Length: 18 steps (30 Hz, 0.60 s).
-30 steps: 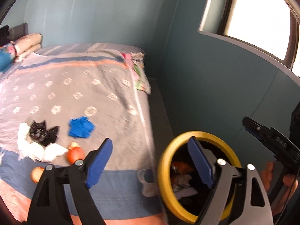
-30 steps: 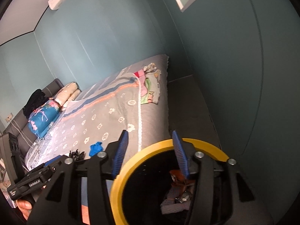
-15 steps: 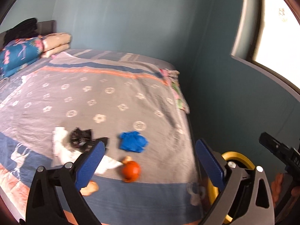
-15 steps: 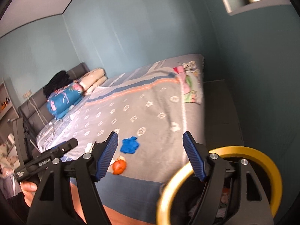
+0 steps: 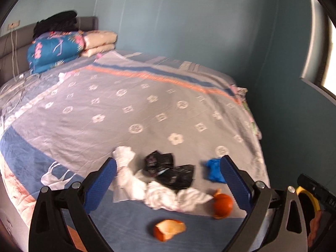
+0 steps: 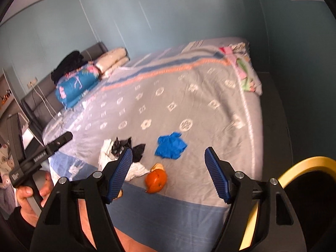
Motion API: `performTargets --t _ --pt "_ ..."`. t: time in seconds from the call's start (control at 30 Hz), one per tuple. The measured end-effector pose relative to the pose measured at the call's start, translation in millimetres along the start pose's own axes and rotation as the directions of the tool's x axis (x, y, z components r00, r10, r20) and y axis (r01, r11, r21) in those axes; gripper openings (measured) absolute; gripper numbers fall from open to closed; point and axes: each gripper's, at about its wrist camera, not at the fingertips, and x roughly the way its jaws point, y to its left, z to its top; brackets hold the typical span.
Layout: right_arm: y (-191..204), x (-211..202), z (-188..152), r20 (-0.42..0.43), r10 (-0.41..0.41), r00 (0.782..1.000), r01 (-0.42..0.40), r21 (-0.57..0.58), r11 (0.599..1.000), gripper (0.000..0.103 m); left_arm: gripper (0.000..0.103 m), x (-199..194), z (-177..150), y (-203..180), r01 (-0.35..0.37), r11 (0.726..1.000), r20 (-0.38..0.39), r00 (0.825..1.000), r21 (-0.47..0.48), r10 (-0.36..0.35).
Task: Collect trash
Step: 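Move both tools back over the tissues and orange peel on the bed, then grasp the white tissue with the left tool while the right tool grasps the orange peel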
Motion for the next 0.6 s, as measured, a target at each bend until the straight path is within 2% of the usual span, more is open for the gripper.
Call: performTargets --t 0.2,0.4,0.6 --pt "18.9 55.5 -15.6 -0.096 -0.019 0.995 0.016 -0.027 1.0 0.068 0.095 42.2 -7.1 43.8 -0.064 0.997 -0.067 0.996 -0.047 0.061" --pt "24.8 108.1 -35.6 -0.205 -0.05 0.978 0.042 -0.044 0.998 0.068 0.095 81.5 -15.2 71.4 -0.114 0.992 -0.131 0.986 -0.053 0.106" --pt "31.6 145.1 -52.6 -0.274 -0.079 0.958 0.059 -0.079 0.995 0.068 0.095 112.9 -21.1 92.5 -0.115 0.99 -0.187 0.977 -0.079 0.099"
